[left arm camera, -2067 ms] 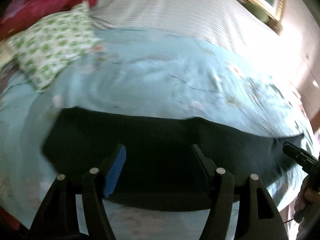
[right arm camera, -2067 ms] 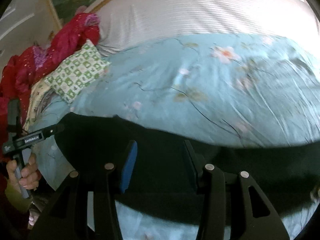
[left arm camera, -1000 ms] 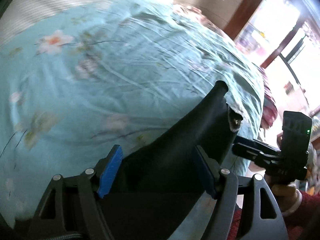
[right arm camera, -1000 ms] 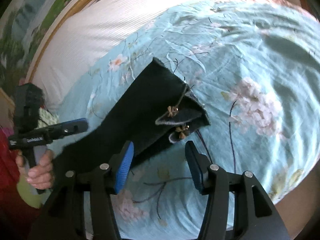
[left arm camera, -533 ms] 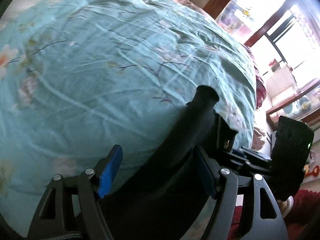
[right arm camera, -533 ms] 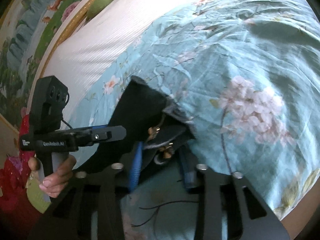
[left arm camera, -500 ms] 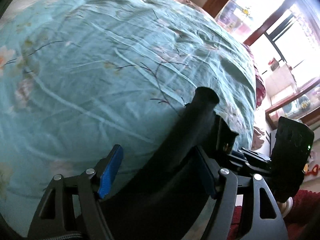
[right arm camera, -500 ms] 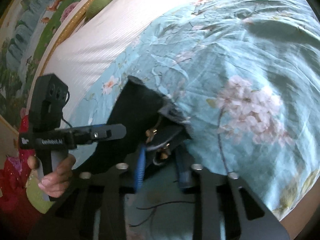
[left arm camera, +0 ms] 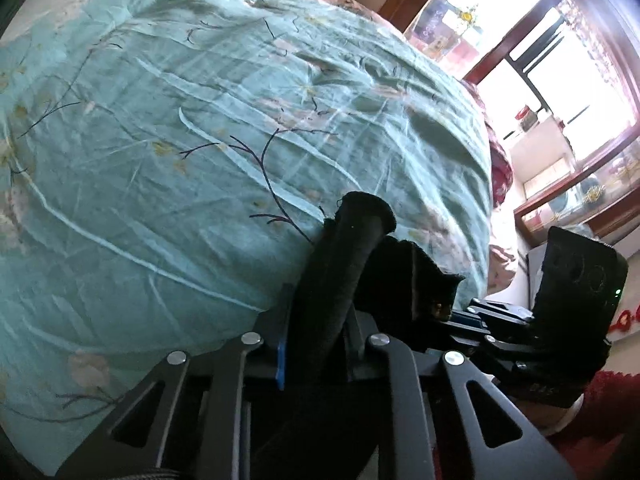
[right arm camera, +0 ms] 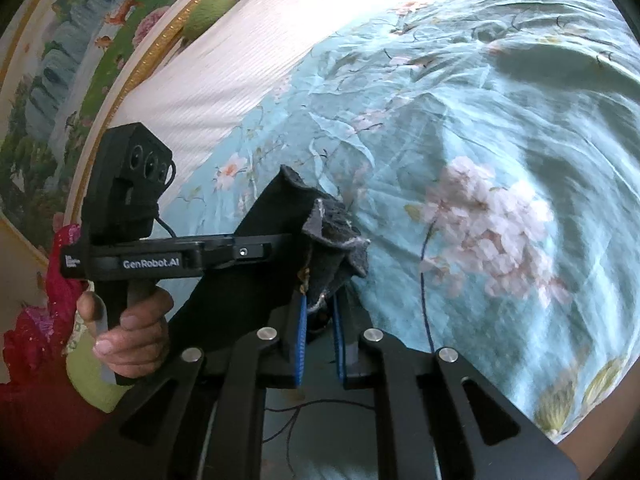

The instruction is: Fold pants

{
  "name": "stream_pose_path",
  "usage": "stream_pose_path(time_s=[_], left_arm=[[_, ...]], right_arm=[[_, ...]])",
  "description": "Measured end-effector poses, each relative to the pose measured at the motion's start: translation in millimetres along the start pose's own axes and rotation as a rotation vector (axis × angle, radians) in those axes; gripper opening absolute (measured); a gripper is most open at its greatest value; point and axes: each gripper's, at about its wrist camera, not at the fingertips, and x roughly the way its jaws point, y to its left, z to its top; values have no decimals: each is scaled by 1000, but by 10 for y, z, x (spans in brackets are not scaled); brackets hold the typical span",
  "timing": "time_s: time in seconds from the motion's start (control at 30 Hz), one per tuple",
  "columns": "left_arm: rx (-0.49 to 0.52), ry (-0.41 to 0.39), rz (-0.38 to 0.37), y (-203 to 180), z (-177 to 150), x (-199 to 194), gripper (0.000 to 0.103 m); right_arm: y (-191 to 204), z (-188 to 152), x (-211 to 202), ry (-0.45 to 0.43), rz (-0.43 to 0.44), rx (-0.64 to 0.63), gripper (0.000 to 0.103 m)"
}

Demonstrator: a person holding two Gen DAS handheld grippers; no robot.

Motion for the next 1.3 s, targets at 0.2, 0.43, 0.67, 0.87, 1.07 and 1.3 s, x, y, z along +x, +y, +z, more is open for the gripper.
stream_pose_path(time_s=[0.2,0.43,0.67,0.87,1.07,1.3], left_arm=[[-9,-96,-22,-84,-144,-478,15],[-60,-221,-33,-39,-518,-1138,14],[-134,-323,2,158,-1023,-1655,9],[-227,-364,42,427,-1464,-1854,7],[-327,-376,74,672,-1885,-1854,6],[-443,-380,86,901,-2260,-1763,6]], right_arm=[[281,85,-122,-20,177,-95,12],[822,77,-86,27,375,-230,12],[1300,-46,155,133,490,-333,12],[1610,-191,438,230,520,-402,12],[1771,-341,703,324,505,-445,12],[1843,-577,922,402,470,-510,12]])
